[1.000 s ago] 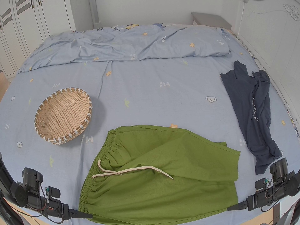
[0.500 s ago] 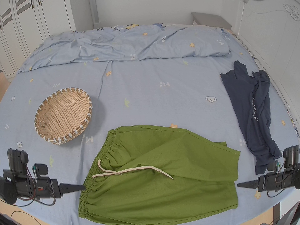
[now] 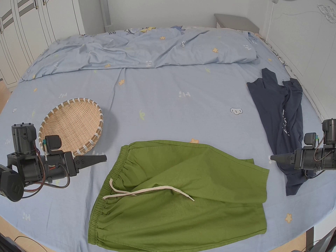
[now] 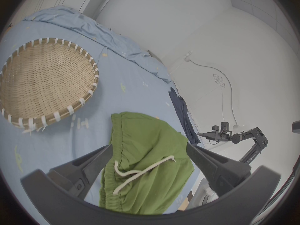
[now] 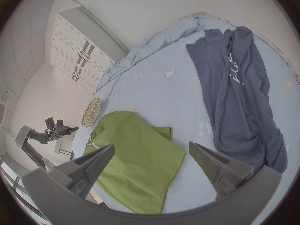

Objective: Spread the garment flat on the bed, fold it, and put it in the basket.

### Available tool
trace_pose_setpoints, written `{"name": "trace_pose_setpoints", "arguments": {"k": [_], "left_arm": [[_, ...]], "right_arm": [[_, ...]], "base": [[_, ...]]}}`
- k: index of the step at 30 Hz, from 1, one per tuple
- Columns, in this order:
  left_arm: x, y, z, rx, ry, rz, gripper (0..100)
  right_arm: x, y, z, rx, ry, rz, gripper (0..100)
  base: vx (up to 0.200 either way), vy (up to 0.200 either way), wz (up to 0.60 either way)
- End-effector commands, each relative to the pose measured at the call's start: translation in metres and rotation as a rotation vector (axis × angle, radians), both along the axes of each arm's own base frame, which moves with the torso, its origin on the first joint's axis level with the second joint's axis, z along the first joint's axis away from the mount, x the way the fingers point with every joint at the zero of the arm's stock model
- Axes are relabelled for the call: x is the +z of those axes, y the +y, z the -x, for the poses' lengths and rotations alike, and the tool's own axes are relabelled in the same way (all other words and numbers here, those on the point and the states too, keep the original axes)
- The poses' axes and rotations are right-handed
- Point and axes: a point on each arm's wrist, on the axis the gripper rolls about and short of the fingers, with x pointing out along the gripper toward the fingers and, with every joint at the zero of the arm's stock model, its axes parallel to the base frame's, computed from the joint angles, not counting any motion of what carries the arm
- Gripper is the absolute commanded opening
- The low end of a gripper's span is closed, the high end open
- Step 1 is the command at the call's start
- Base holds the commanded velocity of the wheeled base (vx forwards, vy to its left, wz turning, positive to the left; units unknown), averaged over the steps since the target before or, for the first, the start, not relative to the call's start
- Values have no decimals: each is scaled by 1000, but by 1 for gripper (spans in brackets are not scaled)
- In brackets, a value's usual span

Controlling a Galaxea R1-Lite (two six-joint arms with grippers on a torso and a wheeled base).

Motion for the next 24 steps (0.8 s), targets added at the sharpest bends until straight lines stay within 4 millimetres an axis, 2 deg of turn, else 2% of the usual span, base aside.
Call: {"name": "trace_pose_setpoints", "arguments": {"k": [1,3,8,12,17,20,24], "left_arm": [[-11,-10,0,-7,27,28,100],[-5,-18,8,-21,11,41,100],[4,-21,7,-22,-28,46,100],[3,-20,6,-24,-28,43,100],[-2,-19,10,-29,-12,41,100],[8,-18,-2,-21,-46,52,100],[0,-19,-45,-13,9,52,100]], "right_arm": [[4,4,9,11,-7,2,100],[4,4,10,8,-2,1,100],[3,2,11,-1,5,1,100],[2,1,10,-7,7,2,100],[-2,1,9,-3,25,2,100],[-3,0,9,-3,26,1,100],[-3,1,9,-3,26,2,100]], "base": [[0,0,0],[0,0,0],[0,0,0],[150,0,0],[0,0,0],[0,0,0],[0,0,0]]}}
